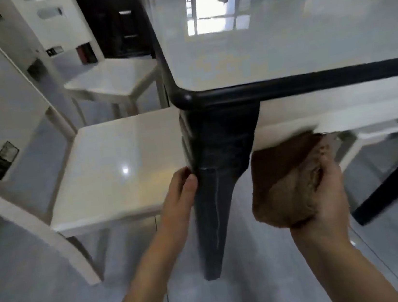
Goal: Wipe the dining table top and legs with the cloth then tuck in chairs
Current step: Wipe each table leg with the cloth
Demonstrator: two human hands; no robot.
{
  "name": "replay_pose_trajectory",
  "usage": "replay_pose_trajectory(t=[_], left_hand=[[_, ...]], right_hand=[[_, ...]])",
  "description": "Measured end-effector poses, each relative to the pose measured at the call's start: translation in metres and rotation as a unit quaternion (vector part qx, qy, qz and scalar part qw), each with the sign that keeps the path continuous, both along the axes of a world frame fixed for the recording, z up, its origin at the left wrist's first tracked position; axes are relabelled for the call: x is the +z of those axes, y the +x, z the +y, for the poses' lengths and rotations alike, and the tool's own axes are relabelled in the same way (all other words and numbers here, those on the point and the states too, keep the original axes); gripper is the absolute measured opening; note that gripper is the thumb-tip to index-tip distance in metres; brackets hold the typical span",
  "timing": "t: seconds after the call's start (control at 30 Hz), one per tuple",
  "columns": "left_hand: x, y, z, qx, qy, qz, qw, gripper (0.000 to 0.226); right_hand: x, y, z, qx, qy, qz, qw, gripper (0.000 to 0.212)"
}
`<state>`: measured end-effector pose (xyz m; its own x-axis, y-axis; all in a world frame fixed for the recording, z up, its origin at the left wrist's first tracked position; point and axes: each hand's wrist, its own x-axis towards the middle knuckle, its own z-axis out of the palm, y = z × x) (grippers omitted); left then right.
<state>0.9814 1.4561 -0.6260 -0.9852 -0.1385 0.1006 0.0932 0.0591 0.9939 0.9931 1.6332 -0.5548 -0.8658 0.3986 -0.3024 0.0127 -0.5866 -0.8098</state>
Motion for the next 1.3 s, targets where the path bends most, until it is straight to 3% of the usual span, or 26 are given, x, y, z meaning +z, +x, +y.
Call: replay_pose_trajectory(t=[0.1,0.27,0.37,0.47,0.57,0.63,0.77,0.93,1.07,1.1,1.23,1.3], left_hand=[[-0.022,-0.007,-0.006,-0.016,0.004,0.080,0.997,0.030],[-0.046,-0.016,-0.010,-0.035,0.030,0.159,0.986,0.035],[-0.051,-0.017,-0.008,-0.039,0.029,0.184,0.982,0.036],[-0.053,-0.015,-0.008,-0.054,0.016,0.191,0.980,0.040],[-0.052,-0.016,-0.009,-0.061,0.028,0.176,0.982,0.035],[-0.053,-0.020,-0.011,-0.054,0.041,0.173,0.983,0.025],[-0.055,-0.022,-0.012,-0.064,0.054,0.168,0.982,0.021],[-0.056,-0.022,-0.013,-0.078,0.060,0.174,0.980,0.021],[-0.059,-0.025,-0.014,-0.079,0.061,0.171,0.980,0.024],[-0.059,-0.025,-0.015,-0.079,0.062,0.173,0.980,0.023],[-0.060,-0.025,-0.015,-0.087,0.086,0.183,0.976,0.016],[-0.062,-0.023,-0.015,-0.095,0.091,0.186,0.974,0.016]], right_hand=[[-0.028,-0.002,-0.007,0.011,-0.014,0.081,0.997,0.039],[-0.056,0.006,-0.014,-0.071,0.038,0.180,0.980,0.047],[-0.065,0.012,-0.017,-0.137,0.099,0.250,0.953,0.032],[-0.061,0.014,-0.026,-0.212,0.191,0.390,0.876,0.025],[-0.046,-0.010,-0.038,-0.238,0.376,0.504,0.741,0.024],[-0.048,-0.041,-0.045,-0.190,0.512,0.503,0.670,0.037],[-0.084,-0.053,-0.052,-0.126,0.585,0.477,0.644,0.051],[-0.101,-0.050,-0.020,-0.063,0.680,0.488,0.544,0.057],[-0.059,-0.051,-0.041,-0.079,0.648,0.496,0.572,0.052],[-0.062,-0.049,-0.045,-0.065,0.656,0.496,0.566,0.052],[-0.110,-0.046,-0.006,-0.016,0.739,0.469,0.482,0.050],[-0.107,-0.044,0.003,-0.034,0.739,0.461,0.491,0.053]])
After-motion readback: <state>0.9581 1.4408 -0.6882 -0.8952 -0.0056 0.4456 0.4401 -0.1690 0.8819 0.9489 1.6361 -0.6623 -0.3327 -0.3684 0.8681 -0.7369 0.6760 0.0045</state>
